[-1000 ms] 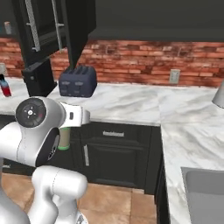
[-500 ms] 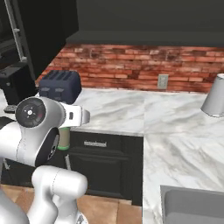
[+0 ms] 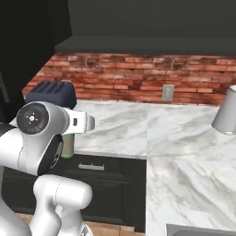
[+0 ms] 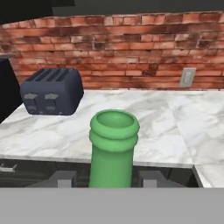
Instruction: Sort all alcoholic drinks to one cabinet, and non-alcoholic drinks to the other.
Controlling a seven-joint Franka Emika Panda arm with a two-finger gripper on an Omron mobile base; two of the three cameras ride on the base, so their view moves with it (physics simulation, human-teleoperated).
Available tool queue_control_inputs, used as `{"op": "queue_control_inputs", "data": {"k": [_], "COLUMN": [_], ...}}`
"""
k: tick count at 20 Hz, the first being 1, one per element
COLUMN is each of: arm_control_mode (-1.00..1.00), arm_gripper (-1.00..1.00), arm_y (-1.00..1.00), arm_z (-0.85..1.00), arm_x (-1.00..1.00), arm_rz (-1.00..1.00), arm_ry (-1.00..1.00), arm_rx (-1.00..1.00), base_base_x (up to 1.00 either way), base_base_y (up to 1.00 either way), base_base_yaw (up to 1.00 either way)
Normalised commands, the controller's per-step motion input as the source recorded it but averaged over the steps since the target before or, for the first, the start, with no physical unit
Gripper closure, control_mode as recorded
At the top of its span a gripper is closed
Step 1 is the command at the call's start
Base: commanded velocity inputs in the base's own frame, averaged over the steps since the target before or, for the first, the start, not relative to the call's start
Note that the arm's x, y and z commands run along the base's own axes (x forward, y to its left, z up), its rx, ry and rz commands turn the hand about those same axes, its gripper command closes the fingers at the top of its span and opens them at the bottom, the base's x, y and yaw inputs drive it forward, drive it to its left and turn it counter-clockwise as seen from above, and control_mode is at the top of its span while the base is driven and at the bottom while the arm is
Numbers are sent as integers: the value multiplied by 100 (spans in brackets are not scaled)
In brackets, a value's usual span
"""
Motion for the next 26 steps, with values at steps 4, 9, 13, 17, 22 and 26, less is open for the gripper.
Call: {"op": "queue_control_inputs", "data": {"k": [4, 9, 13, 17, 22, 26], "arm_control_mode": [100, 100, 100, 100, 100, -100], "arm_gripper": [100, 100, 100, 100, 100, 100], "arm_y": [0, 0, 0, 0, 0, 0], "arm_z": [0, 0, 0, 0, 0, 18], "arm_x": [0, 0, 0, 0, 0, 0], "arm_rz": [0, 0, 0, 0, 0, 3], "arm_ry": [0, 0, 0, 0, 0, 0], "arm_rx": [0, 0, 0, 0, 0, 4], "base_base_x": [61, 62, 59, 60, 56, 12], "base_base_y": [-1, 0, 0, 0, 0, 0], "base_base_yaw": [-6, -2, 0, 0, 3, 3]}}
